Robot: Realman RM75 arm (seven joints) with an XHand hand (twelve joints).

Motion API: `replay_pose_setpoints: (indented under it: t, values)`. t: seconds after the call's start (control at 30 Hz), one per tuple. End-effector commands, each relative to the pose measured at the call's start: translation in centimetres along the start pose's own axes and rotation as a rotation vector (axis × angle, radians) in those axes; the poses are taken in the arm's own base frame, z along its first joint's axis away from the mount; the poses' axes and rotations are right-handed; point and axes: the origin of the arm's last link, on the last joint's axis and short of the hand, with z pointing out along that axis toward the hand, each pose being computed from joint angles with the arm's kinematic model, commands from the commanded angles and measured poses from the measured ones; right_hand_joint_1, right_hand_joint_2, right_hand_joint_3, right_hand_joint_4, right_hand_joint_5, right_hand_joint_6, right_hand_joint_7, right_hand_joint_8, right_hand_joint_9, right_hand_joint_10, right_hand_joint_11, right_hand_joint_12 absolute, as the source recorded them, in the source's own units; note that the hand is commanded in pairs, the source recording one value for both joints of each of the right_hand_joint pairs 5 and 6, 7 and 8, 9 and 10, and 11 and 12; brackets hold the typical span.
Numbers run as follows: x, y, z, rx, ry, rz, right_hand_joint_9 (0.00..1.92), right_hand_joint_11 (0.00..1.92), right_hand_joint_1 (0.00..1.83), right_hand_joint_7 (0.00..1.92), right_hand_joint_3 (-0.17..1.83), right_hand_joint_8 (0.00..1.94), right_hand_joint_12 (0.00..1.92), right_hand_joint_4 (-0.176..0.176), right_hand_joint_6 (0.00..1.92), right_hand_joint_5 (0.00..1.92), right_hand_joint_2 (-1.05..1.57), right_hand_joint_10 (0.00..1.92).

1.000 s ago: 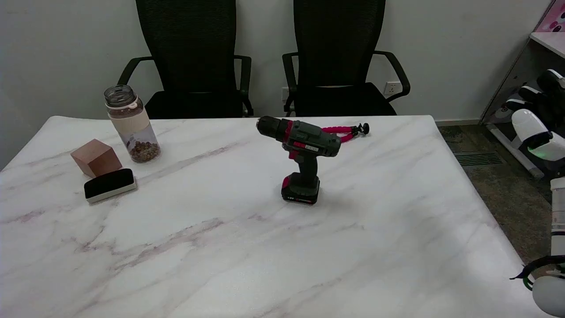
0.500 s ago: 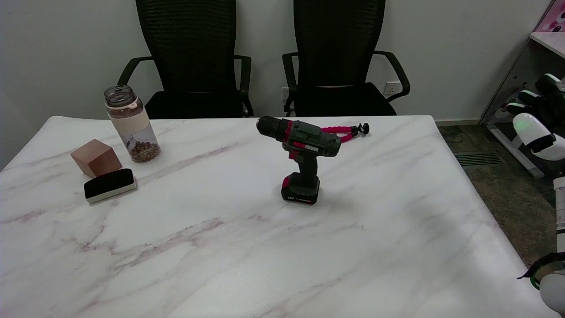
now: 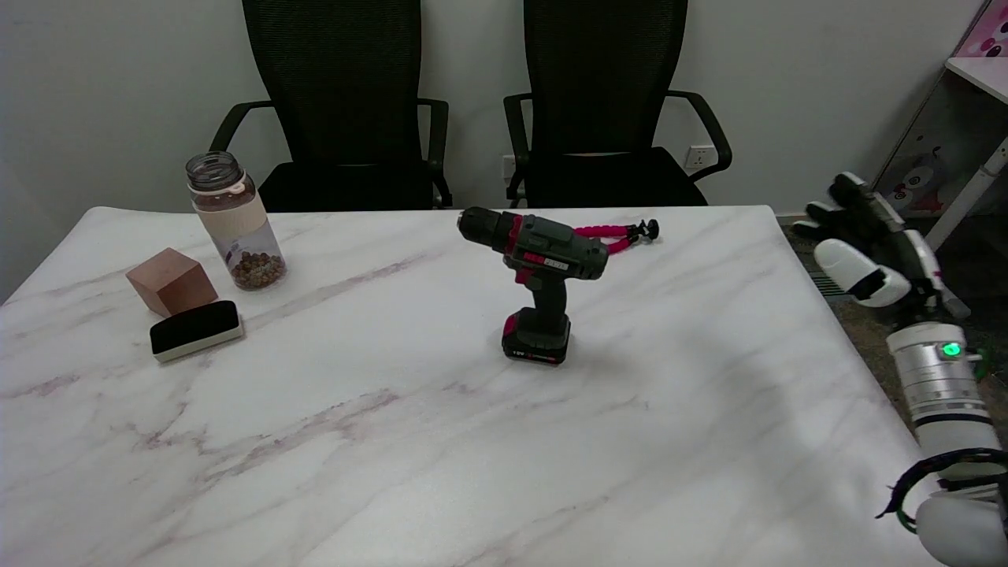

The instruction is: Pick up the power screwdriver.

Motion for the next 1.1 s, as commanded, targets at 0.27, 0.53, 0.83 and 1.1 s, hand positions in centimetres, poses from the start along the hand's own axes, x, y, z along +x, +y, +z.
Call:
replay_pose_setpoints:
  t: [0.27, 0.53, 0.83, 1.1]
  values:
    - [-15.5, 4.2, -1.5, -0.137, -0.209, 0.294, 0.43, 0.56, 0.91, 0.18, 0.95, 0.18, 0.56, -0.023, 0.18, 0.18, -0.04, 0.43]
    - [-19.0, 5.2, -0.1, -0.170, -0.298, 0.323, 0.42, 0.54, 0.88, 0.16, 0.95, 0.16, 0.54, -0.012, 0.16, 0.16, -0.05, 0.42]
    - [-22.2, 6.0, 0.0, -0.193, -0.317, 0.416, 0.39, 0.46, 0.88, 0.17, 0.99, 0.17, 0.46, 0.019, 0.17, 0.17, -0.16, 0.39]
    - [-23.4, 5.6, 0.3, -0.178, -0.352, 0.429, 0.39, 0.45, 0.88, 0.17, 0.95, 0.17, 0.45, 0.026, 0.17, 0.17, -0.16, 0.39]
